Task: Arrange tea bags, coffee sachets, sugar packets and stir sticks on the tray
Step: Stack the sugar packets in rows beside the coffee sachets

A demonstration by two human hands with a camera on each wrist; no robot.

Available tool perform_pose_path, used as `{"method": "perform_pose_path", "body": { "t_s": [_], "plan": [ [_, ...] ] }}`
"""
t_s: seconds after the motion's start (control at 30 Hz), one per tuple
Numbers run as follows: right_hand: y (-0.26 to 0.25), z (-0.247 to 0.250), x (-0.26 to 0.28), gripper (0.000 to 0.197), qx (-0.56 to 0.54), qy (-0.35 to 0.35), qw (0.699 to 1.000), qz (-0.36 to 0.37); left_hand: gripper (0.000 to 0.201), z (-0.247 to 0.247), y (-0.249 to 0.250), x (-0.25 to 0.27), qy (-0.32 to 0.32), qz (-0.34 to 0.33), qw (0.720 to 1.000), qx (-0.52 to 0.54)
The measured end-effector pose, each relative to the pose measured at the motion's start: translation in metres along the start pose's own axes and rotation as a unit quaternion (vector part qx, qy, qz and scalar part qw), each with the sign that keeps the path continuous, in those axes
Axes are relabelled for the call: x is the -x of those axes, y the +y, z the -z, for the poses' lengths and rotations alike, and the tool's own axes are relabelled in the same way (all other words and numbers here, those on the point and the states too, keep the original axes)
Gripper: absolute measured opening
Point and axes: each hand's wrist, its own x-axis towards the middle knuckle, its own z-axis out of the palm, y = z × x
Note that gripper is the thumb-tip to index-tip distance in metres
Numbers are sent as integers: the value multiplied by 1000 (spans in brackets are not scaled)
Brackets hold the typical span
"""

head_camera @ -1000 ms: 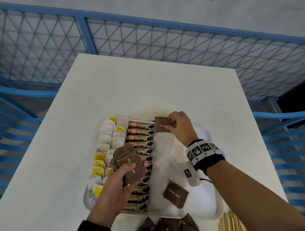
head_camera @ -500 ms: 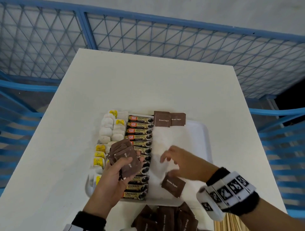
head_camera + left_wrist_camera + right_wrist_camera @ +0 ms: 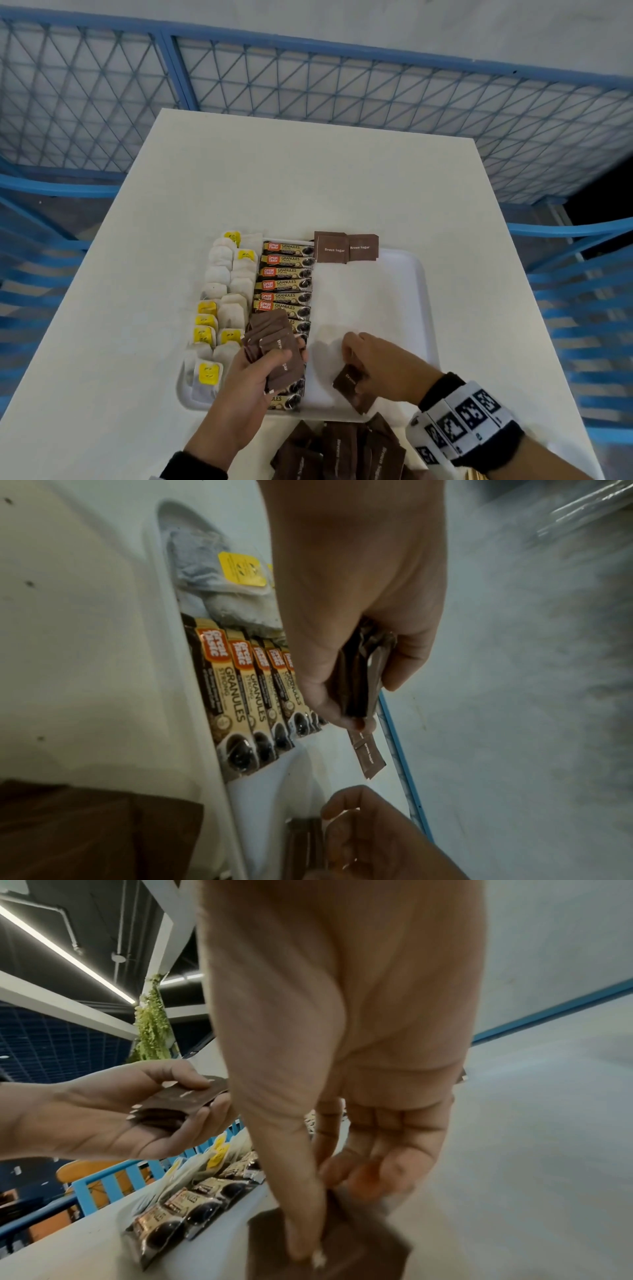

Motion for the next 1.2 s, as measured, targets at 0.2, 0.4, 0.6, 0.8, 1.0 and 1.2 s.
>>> {"method": "perform_pose_path", "body": {
  "t_s": [0.2,0.4,0.6,0.8,1.0,1.2],
  "plan": [
    [-2,1,2,39,15,30,999,-3,31,-5,-3,2,-23,-1,998,-55],
    [-7,3,-1,29,3,9,1000,-16,32,-6,-5,-1,-34,8,996,-76],
    [-4,6,-3,37,-85,4,996,-37,51,-11,-2,-2,-52,-3,986,-159],
    [-7,22,1,38,-258,6,966,24,31,-10,-5,-9,-27,-25,975,-221],
    [-17,18,-1,40,-419,94,900,70,36,-12,-6,-16,-13,-45,975,-219],
    [-7,6,-7,20,-421,141,896,30,22,-6,3,-25,62,-91,974,-200]
  ]
}}
